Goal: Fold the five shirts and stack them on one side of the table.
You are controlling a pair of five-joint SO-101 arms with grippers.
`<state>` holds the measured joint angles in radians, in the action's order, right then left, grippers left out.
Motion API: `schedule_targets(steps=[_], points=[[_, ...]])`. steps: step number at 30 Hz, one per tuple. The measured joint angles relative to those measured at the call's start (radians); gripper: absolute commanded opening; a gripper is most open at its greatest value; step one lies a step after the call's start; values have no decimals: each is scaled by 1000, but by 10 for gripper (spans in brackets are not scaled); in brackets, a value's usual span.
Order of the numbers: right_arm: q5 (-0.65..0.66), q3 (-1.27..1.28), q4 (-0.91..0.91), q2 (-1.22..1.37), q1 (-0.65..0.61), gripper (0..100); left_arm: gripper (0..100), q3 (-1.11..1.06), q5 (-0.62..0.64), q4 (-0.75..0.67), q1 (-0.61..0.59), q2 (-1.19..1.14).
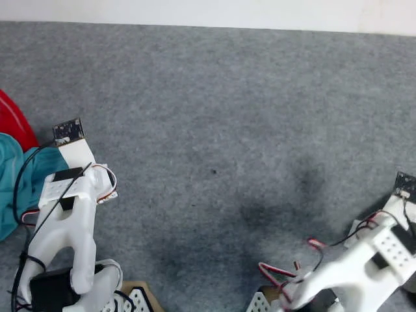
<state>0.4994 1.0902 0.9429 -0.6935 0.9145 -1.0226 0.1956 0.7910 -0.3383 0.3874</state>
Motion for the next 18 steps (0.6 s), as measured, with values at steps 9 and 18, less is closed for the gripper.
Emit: schedule_targets(steps=[9,18], points=[[-64,77,2,-132,0,332,5,0,0,0,0,0],[-107,-52,2,-132,0,307,5,0,0,0,0,0]])
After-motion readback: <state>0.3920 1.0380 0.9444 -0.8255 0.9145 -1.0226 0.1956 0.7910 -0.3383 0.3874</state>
